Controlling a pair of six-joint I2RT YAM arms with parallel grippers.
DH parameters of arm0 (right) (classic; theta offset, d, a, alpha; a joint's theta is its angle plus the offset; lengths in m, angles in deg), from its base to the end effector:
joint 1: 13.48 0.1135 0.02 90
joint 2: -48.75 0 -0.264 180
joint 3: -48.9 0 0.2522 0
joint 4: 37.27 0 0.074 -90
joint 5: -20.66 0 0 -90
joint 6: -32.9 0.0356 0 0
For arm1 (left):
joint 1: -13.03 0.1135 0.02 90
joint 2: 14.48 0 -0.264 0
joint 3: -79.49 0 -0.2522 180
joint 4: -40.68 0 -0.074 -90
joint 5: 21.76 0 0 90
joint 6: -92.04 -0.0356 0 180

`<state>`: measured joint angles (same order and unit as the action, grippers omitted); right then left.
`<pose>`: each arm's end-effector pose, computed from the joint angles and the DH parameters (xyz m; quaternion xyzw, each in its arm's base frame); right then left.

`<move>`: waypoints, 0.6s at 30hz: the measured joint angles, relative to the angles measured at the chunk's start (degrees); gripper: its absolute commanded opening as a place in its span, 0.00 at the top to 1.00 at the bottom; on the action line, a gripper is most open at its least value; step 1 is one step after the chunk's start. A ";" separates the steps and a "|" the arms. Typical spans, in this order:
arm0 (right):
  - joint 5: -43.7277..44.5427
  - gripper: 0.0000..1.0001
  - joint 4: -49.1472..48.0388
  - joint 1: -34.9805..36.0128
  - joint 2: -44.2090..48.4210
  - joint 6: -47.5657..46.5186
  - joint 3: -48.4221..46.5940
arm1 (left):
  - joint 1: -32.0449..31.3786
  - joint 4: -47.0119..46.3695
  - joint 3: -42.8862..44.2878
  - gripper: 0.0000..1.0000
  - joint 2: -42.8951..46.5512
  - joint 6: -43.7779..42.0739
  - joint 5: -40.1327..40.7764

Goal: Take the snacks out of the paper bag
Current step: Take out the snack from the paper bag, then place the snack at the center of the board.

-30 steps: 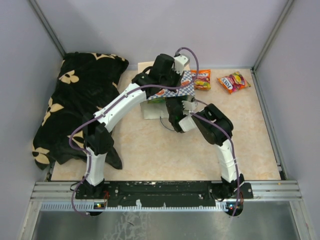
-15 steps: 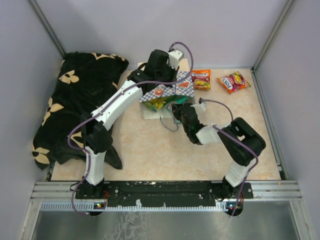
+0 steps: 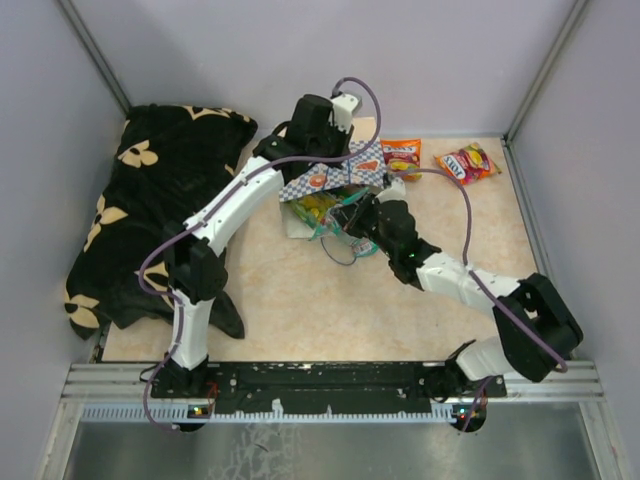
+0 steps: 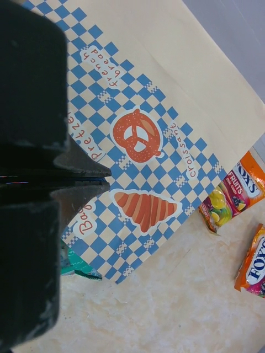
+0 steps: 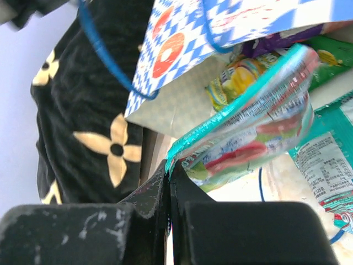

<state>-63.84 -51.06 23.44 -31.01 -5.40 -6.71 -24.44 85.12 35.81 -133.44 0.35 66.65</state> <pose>0.2506 0.1840 0.2504 0.1291 0.7569 0.4204 0.4834 0.3852 -0.2965 0.3699 0.2927 0.8012 -0.1716 0.4930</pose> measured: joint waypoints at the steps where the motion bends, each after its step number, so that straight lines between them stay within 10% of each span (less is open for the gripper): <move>1: -1.64 1.00 1.31 0.00 0.72 -1.42 -0.70 | 0.09 0.00 0.11 1.00 0.00 -0.02 0.00; 12: -25.44 1.00 37.70 -1.60 12.33 -27.89 -19.04 | 1.88 0.13 0.09 1.00 0.00 -0.02 -0.39; 18: -39.28 1.00 45.05 -17.59 23.71 -30.38 -17.38 | 1.88 -0.26 -3.45 1.00 0.24 -0.04 -0.94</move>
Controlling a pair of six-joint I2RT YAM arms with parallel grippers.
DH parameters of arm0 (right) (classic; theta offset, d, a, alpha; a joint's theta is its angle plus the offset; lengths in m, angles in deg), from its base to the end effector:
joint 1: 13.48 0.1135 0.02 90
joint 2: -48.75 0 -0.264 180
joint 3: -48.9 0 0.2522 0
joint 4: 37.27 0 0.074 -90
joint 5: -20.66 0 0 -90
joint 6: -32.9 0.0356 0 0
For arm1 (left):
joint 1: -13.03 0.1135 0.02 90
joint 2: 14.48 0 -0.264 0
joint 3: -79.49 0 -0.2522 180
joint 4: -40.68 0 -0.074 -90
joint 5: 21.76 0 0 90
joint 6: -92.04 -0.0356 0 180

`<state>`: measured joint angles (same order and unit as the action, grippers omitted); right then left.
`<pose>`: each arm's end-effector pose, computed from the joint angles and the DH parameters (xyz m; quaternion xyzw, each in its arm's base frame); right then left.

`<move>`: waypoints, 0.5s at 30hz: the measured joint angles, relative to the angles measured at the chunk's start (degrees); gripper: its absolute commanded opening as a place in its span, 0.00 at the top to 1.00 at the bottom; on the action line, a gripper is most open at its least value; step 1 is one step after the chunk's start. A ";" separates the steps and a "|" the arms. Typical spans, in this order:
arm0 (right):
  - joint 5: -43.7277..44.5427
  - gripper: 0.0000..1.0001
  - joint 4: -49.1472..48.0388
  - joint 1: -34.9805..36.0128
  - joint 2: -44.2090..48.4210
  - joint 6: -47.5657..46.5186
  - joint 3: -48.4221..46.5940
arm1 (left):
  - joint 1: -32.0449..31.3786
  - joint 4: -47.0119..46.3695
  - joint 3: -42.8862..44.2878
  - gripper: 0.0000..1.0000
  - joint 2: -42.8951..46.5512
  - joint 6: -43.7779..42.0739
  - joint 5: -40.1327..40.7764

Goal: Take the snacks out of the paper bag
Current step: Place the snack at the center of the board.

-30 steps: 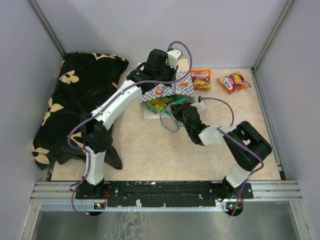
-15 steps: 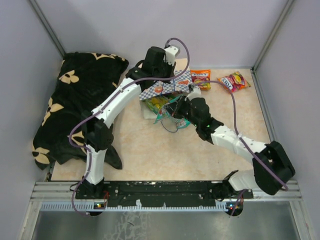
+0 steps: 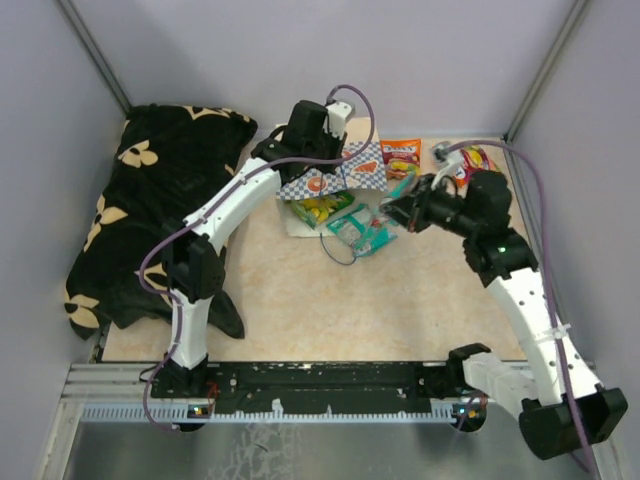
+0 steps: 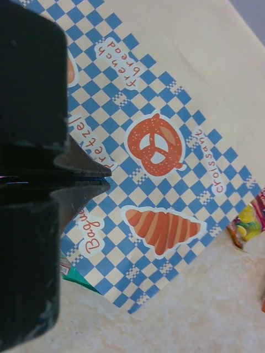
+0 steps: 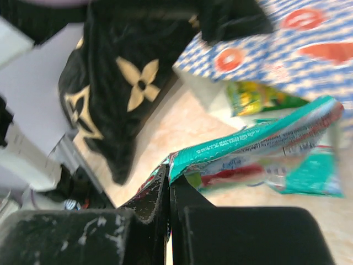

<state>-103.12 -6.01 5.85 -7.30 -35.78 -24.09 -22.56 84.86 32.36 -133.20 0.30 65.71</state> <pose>0.1956 0.0896 0.3804 -0.1651 0.7586 0.4190 0.4708 0.3945 -0.2843 0.3518 0.2876 0.8169 -0.1638 0.4724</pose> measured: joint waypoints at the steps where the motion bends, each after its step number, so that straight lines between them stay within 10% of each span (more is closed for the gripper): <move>1: -1.25 1.00 0.31 -3.89 0.98 0.57 -0.02 | 0.00 0.02 -0.74 1.00 0.09 -0.02 0.00; 5: 0.07 1.00 5.97 -14.32 1.01 0.44 -1.90 | 0.00 0.04 -3.61 1.00 0.81 -0.70 0.09; 15: 34.91 1.00 19.96 -18.93 -18.49 -0.61 -15.96 | 0.02 -0.02 -5.99 1.00 3.26 -1.29 0.35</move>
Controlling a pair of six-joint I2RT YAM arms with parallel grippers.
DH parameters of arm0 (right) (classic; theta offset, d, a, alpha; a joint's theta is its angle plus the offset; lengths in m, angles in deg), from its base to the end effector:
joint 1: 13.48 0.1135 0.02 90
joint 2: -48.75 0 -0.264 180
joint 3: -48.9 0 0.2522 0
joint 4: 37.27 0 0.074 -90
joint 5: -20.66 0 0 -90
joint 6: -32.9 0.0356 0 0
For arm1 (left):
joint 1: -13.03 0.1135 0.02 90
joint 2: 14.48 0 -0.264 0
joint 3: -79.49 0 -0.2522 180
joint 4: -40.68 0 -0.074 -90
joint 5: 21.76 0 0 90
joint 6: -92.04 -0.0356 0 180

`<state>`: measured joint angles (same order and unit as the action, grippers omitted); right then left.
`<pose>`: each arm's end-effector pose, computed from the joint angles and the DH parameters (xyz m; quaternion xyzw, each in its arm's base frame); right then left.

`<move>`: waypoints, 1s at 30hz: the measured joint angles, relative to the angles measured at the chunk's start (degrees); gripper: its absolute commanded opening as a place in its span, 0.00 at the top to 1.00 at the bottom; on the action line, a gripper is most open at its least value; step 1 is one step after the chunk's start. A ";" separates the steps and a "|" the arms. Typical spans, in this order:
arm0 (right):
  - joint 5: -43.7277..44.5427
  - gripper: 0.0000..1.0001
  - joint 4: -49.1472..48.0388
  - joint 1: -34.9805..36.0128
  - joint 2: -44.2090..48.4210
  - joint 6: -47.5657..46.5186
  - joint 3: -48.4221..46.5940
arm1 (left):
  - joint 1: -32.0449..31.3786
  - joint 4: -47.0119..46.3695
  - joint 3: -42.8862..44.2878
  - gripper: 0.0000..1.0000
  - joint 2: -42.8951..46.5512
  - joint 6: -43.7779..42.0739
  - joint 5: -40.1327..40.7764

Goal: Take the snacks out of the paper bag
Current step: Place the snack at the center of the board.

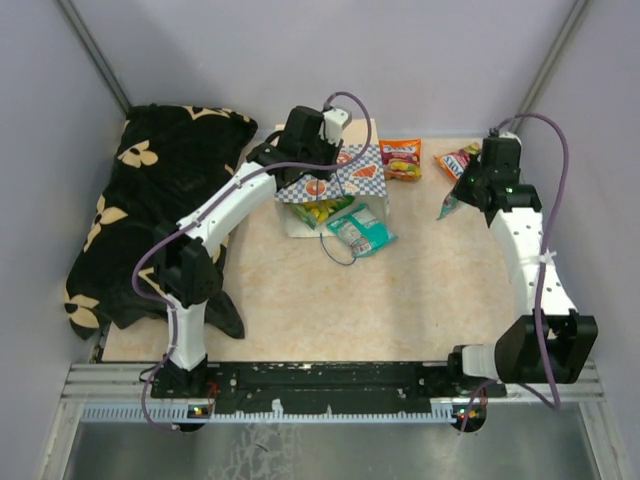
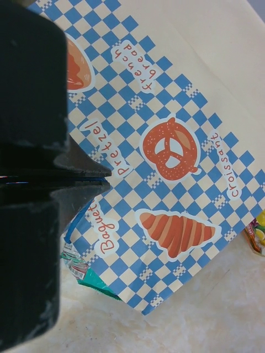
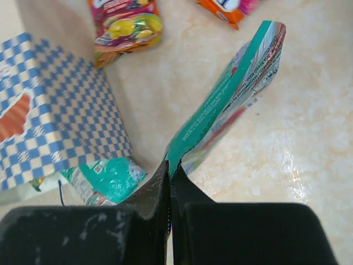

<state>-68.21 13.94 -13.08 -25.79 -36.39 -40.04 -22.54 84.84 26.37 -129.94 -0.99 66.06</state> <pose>0.2816 0.0013 0.3650 0.1620 0.8794 0.0733 0.4417 0.3838 -0.2762 0.3425 0.2987 0.8252 -0.1502 0.4552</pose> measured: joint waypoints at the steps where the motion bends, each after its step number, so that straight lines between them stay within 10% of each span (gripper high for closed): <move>1: 1.03 1.00 -0.96 -0.70 -0.66 1.07 0.92 | 0.00 -0.04 -0.24 1.00 0.20 0.00 0.00; 9: 1.73 1.00 -19.65 -2.62 8.92 30.29 23.21 | 0.04 -0.83 -3.08 1.00 1.49 0.22 -0.07; 19: 12.11 1.00 -7.85 -1.97 11.54 83.08 24.76 | 0.09 -1.60 -5.20 1.00 1.51 0.76 -0.42; 28: 12.22 0.96 -9.66 -7.58 -8.26 96.19 15.80 | 0.11 -1.25 -7.69 1.00 1.64 1.05 0.07; 30: 12.37 0.74 -10.67 -9.31 -11.19 96.94 15.80 | 0.11 -1.22 -8.28 1.00 2.01 1.07 0.24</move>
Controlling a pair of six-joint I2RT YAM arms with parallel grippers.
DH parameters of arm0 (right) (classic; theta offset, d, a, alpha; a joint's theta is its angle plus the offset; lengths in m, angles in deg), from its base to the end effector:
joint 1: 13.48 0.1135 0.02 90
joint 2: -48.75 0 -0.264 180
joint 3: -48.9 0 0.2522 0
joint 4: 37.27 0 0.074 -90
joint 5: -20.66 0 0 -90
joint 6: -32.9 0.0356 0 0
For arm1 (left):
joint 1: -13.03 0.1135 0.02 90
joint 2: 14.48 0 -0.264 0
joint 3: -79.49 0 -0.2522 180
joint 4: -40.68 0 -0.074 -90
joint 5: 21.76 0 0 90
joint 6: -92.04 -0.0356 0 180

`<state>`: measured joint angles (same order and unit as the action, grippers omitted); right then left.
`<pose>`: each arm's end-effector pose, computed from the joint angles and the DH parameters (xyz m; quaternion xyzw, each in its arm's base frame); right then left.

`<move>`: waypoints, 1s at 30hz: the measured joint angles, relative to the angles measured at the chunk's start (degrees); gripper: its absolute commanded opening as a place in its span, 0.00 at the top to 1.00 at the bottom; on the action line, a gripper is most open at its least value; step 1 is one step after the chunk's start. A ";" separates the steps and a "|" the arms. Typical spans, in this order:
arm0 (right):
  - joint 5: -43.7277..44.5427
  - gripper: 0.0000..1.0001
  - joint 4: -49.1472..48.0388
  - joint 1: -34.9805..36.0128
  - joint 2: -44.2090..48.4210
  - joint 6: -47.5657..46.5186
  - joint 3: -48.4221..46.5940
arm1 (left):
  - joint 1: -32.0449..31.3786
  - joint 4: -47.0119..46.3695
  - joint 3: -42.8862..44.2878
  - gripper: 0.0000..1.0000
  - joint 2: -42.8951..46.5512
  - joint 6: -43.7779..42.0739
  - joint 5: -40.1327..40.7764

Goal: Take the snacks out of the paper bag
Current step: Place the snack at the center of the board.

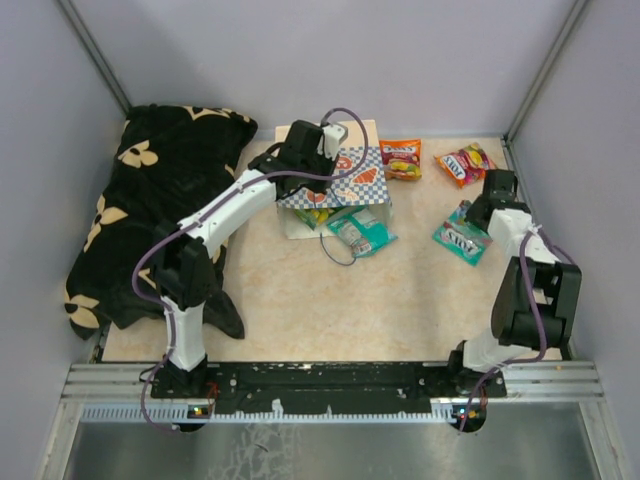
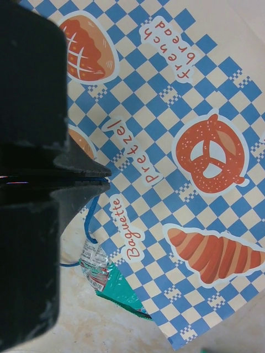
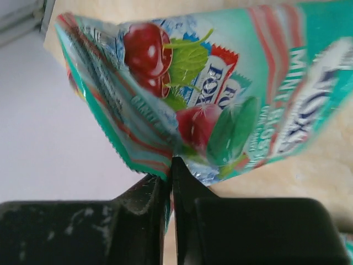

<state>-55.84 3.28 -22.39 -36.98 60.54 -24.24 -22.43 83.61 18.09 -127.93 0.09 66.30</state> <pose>0.3066 -0.0565 0.2349 0.8582 0.3905 0.1902 0.2735 0.3763 -0.2695 0.3112 0.2950 0.8480 -0.1414 0.4170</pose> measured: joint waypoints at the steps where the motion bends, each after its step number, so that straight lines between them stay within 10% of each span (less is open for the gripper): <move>1: 0.15 0.47 -0.22 -0.72 -1.09 0.28 0.00 | 0.00 0.09 -0.13 1.00 0.13 0.00 0.15; 3: 0.92 0.04 -0.74 -2.58 -3.08 1.25 0.02 | 0.00 0.02 -0.15 1.00 0.20 0.00 0.44; 4: 1.66 0.01 -1.01 -3.45 -3.48 1.31 0.02 | 0.00 0.02 -0.15 1.00 0.20 0.00 0.50; 10: 9.31 0.01 -5.97 -5.60 -2.43 -11.87 0.02 | 0.00 0.13 -0.15 1.00 0.20 0.02 0.66; 21: -2.67 0.01 -7.41 -3.45 17.42 -86.25 -1.49 | 0.00 -1.31 -9.84 1.00 5.27 0.24 1.25; 30: 4.33 0.01 6.19 -2.64 1.11 -99.19 -1.03 | 0.00 -2.16 -10.91 1.00 5.60 0.26 0.26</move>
<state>-51.51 9.46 -25.03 -35.87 -38.64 -25.27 -22.43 81.45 7.18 -122.34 0.35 66.57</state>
